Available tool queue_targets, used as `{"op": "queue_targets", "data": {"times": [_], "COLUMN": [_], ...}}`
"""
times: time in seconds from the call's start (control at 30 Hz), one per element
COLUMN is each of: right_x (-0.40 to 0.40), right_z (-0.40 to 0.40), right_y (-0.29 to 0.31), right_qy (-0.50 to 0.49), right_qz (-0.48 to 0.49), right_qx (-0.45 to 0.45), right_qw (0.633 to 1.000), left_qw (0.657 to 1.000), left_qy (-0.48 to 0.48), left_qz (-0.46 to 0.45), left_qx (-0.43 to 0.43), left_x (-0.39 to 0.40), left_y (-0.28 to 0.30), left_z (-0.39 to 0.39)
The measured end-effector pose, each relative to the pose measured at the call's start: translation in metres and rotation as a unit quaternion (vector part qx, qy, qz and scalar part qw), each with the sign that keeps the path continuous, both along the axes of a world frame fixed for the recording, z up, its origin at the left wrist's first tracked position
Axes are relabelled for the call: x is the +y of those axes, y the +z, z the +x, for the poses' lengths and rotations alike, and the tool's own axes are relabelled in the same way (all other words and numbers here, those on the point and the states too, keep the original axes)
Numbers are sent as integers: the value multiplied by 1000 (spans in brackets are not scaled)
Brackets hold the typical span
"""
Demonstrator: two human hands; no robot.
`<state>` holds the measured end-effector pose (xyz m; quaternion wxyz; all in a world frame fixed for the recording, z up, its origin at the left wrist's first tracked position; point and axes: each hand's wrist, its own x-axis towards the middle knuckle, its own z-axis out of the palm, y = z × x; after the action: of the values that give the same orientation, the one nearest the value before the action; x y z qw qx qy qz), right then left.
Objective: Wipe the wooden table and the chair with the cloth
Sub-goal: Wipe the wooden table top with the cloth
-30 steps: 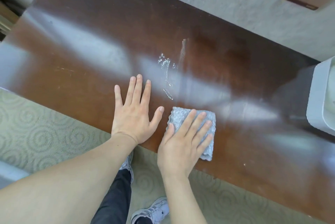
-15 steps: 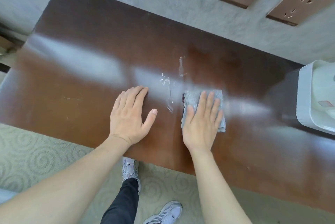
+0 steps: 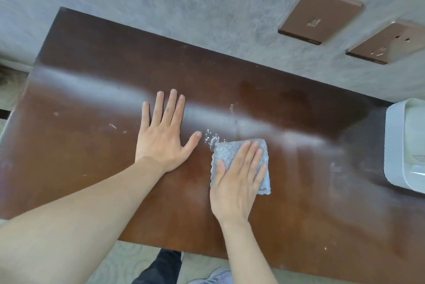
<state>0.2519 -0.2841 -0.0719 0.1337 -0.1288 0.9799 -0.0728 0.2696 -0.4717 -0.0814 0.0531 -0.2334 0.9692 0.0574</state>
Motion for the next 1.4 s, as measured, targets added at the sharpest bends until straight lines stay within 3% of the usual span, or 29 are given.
{"op": "queue_targets", "data": {"times": [0.2,0.33,0.47,0.6,0.77,0.93,1.23,1.4], "right_x": [-41,-83,-103,-59,7,-36,-160,-170], "right_z": [-109,-158,-158,-119,-121,-177,-162,-126], "right_y": [0,-2,-4,4,7,8,8,7], "right_qy": [77,78,107,187,-23,-162,-57,143], "right_qz": [-9,-29,-29,-28,4,0,-78,-64], "right_qx": [14,-10,-5,4,-1,2,-57,-29], "right_qw": [997,996,994,982,1000,987,994,987], "left_qw": [1000,1000,1000,999,999,999,998,997], "left_qy": [-10,-10,-8,-9,-9,-14,-13,-14], "left_qz": [-1,7,15,19,29,35,58,69], "left_qx": [-15,-20,-19,-28,-27,-28,-29,-31], "left_x": [-2,-2,-2,-4,-4,-5,-6,-8], "left_y": [4,6,5,8,8,7,8,11], "left_z": [-3,-2,-3,-3,-2,-2,-3,-3]}}
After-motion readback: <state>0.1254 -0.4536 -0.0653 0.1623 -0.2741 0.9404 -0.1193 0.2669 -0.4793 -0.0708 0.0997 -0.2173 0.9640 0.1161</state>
